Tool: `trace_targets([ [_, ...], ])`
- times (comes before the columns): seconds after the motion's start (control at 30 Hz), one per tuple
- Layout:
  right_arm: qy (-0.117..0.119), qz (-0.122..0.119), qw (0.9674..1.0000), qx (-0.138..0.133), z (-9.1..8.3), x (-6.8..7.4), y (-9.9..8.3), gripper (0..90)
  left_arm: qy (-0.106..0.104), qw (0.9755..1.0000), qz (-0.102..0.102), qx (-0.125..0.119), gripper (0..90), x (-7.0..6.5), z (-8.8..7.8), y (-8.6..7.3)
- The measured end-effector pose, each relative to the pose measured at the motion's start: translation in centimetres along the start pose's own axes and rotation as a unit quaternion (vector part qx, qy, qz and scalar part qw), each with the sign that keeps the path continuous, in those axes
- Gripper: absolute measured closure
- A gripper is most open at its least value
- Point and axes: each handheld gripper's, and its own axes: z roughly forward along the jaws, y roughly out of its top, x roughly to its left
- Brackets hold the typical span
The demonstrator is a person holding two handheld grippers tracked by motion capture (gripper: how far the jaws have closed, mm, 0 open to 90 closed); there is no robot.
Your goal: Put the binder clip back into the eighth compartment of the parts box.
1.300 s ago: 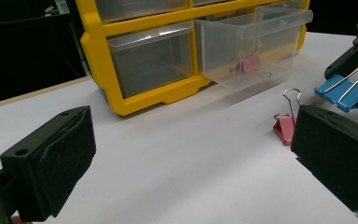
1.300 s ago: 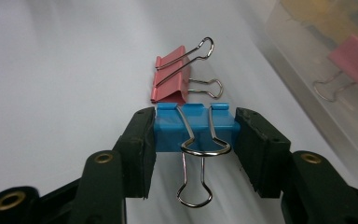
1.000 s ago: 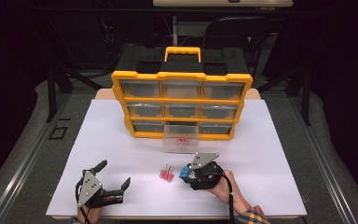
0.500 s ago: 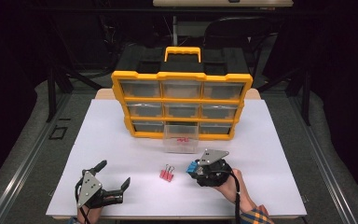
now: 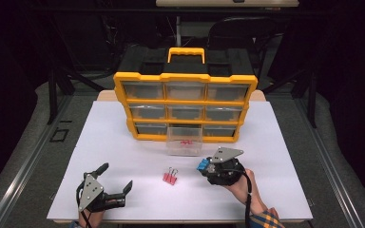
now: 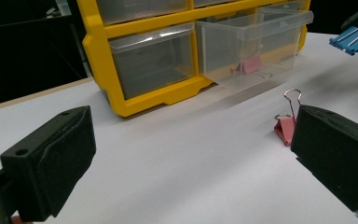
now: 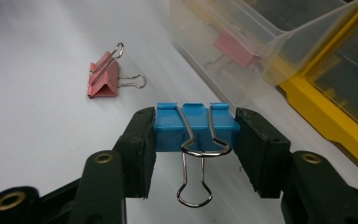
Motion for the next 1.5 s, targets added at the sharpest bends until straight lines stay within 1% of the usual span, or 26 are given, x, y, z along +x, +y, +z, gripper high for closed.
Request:
trace_targets([
  [0.47, -0.024, 0.019, 0.9995, -0.006, -1.0, -1.4, 0.0, 49.5, 0.001, 1.0000, 0.001, 0.000, 0.0, 0.0, 0.0, 0.0],
  [0.73, -0.035, 0.027, 0.9989, -0.017, -1.7, -2.1, 0.4, 49.4, 0.000, 1.0000, 0.004, 0.001, 0.0, 0.0, 0.0, 0.0],
  [0.8, -0.037, 0.027, 0.9988, -0.018, -1.8, -2.2, 0.4, 49.5, 0.001, 1.0000, 0.002, 0.000, 0.0, 0.0, 0.0, 0.0],
  [0.9, -0.044, 0.033, 0.9982, -0.022, -2.2, -2.5, 0.6, 49.5, 0.001, 1.0000, 0.004, 0.001, 0.0, 0.0, 0.0, 0.0],
  [1.03, -0.051, 0.038, 0.9976, -0.025, -2.4, -2.7, 0.8, 49.4, 0.001, 1.0000, 0.002, 0.000, 0.0, 0.0, 0.0, 0.0],
  [1.33, -0.058, 0.042, 0.9969, -0.031, -2.7, -2.9, 1.4, 49.5, 0.002, 1.0000, 0.002, 0.000, 0.0, 0.0, 0.0, 0.0],
  [1.5, -0.063, 0.045, 0.9963, -0.039, -3.0, -3.0, 2.2, 49.5, 0.002, 1.0000, 0.004, 0.001, 0.0, 0.0, 0.0, 0.0],
])
